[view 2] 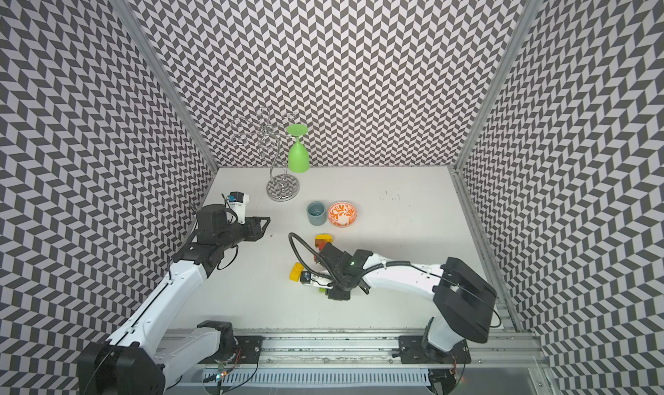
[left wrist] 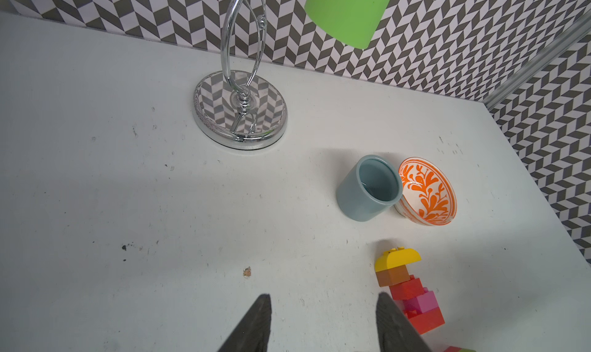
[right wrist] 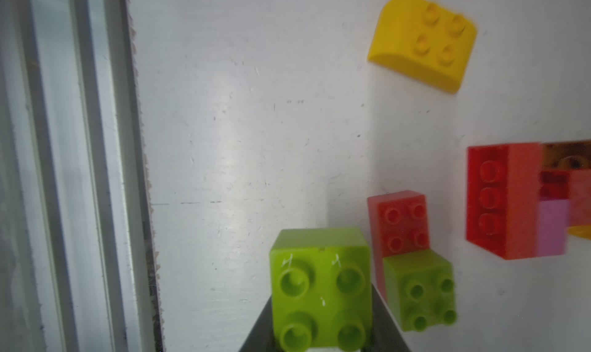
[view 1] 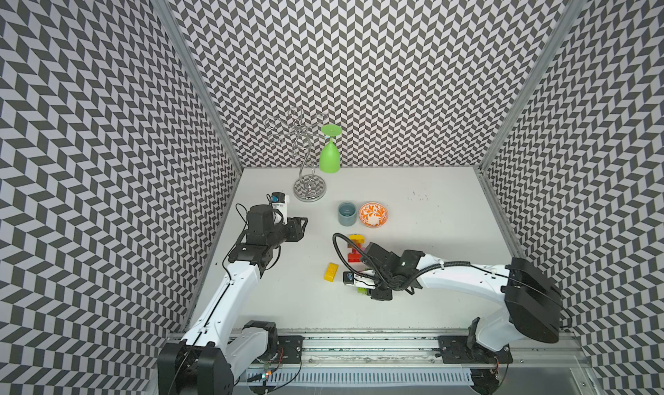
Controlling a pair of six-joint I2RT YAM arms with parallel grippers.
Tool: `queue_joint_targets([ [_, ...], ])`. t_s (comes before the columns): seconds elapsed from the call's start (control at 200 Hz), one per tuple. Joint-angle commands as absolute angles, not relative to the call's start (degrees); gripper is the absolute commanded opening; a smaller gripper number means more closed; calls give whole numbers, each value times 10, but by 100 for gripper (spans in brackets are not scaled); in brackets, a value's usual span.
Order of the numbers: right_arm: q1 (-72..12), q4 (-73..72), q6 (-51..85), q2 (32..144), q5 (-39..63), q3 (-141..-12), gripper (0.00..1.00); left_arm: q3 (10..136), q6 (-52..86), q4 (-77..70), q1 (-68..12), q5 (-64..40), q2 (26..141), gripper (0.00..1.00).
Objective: Assemble the letter s with lego
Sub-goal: Pick up the lego brick from the center of the board.
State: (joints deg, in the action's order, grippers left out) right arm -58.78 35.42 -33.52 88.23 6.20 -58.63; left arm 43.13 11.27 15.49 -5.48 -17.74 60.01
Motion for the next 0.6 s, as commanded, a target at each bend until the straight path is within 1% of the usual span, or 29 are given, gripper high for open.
queue_joint_targets([
  [0.0,-568,402,-390,848,71,-642,15,427,110,147,-52,-185,598,54],
  [0.315,-502,419,-452,903,82,-710,14,427,109,146,-52,-184,597,54],
  [0.596,-477,389,-534,927,120,-683,11,427,108,147,-52,-185,594,54],
])
